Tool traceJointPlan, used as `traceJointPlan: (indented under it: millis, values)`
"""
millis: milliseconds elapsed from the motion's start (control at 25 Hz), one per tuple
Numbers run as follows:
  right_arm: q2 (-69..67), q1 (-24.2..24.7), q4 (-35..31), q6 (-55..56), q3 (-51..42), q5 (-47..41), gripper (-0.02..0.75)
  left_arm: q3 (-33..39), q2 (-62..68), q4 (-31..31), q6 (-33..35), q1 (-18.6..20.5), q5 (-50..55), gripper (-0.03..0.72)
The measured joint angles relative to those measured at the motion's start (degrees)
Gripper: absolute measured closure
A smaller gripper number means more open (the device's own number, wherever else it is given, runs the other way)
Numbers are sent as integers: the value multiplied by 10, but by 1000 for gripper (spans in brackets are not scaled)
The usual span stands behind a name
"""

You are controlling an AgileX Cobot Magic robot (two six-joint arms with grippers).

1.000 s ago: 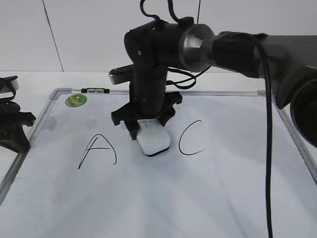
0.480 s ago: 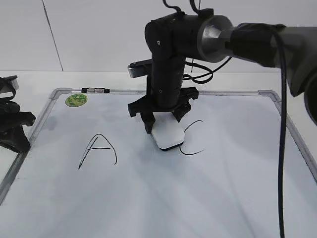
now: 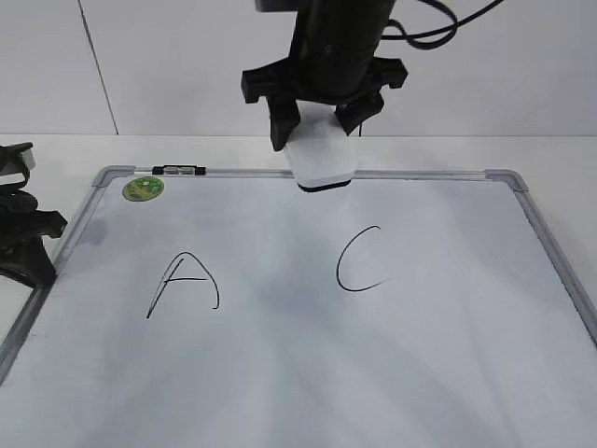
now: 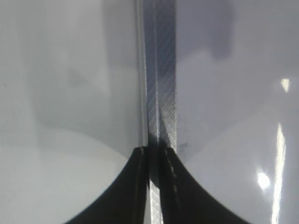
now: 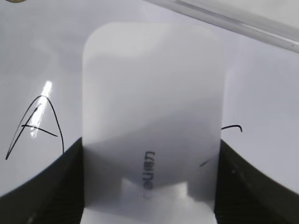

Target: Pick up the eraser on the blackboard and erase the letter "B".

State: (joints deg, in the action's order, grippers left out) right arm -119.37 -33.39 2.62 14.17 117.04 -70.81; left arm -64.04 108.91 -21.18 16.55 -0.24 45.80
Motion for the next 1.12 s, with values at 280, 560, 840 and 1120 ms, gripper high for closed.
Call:
traceJointPlan:
  millis: [280,560,840,1120]
  values:
    - [84,45,28,7,-62,-7,209,0,0,0,0,0,-1,642]
    - [187,92,73,21,-217,-7,209,0,0,0,0,0,-1,642]
    - [289,141,75,43,-399,12,209,0,0,0,0,0,-1,642]
    - [327,204,63,15,-534,87,209,0,0,0,0,0,-1,642]
